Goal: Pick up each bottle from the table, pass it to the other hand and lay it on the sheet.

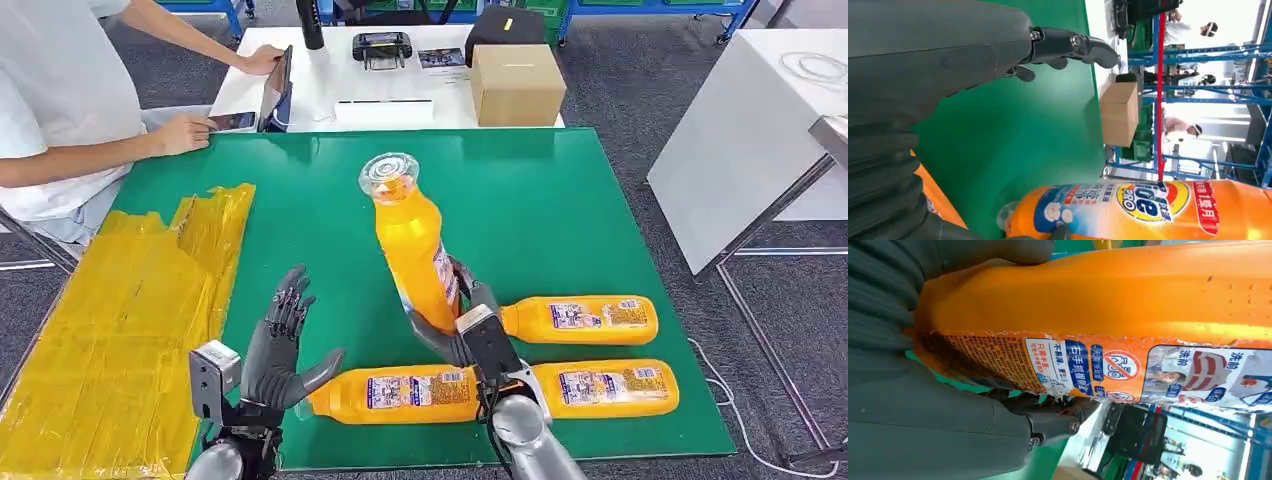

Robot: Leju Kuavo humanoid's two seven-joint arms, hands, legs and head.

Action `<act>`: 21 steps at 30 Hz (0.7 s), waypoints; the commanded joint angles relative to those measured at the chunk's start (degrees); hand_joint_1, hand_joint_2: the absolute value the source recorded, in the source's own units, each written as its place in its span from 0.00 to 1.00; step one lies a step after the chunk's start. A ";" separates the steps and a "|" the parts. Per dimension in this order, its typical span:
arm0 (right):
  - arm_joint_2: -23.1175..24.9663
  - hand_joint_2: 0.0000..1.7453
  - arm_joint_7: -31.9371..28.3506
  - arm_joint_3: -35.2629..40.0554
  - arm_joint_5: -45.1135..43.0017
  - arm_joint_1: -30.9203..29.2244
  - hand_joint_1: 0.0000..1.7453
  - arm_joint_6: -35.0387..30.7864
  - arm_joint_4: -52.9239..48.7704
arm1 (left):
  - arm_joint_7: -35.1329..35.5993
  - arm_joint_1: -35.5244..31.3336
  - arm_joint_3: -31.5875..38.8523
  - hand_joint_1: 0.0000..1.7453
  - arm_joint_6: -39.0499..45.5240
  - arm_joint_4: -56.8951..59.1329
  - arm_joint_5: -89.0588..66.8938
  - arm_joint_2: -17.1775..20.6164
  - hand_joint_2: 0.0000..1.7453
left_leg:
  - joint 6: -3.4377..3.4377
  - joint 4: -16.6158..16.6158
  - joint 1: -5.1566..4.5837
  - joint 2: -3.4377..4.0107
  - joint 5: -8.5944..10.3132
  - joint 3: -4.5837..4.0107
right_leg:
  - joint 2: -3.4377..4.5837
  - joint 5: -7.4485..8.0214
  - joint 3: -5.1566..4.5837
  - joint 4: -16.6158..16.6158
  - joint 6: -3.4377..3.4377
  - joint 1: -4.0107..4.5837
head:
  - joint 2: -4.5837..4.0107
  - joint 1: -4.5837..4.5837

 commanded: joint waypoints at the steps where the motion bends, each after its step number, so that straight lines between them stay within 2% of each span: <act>1: -1.15 1.00 1.32 6.56 3.30 -4.40 1.00 2.70 8.00 | 0.36 -4.04 -0.94 0.00 -1.47 4.83 1.21 1.79 1.00 | -0.02 -0.05 0.02 0.05 -0.03 0.12 | 0.07 -0.01 0.11 -0.06 -0.04 0.02 | 0.00 0.00; 8: -0.17 1.00 1.25 13.22 10.51 -6.61 0.97 1.70 12.93 | 1.15 -5.46 -1.57 0.00 -2.79 5.75 1.54 1.74 1.00 | -0.05 -0.09 0.05 0.07 -0.03 0.15 | 0.10 0.00 0.15 -0.10 -0.06 0.05 | 0.00 -0.02; 21: 0.02 1.00 1.41 16.25 13.44 -7.41 0.97 1.18 15.43 | 0.54 -5.82 -1.27 0.00 -4.68 4.75 3.17 1.56 1.00 | -0.04 -0.05 0.02 0.00 -0.02 0.08 | 0.03 -0.03 0.10 -0.05 -0.05 0.02 | 0.00 0.00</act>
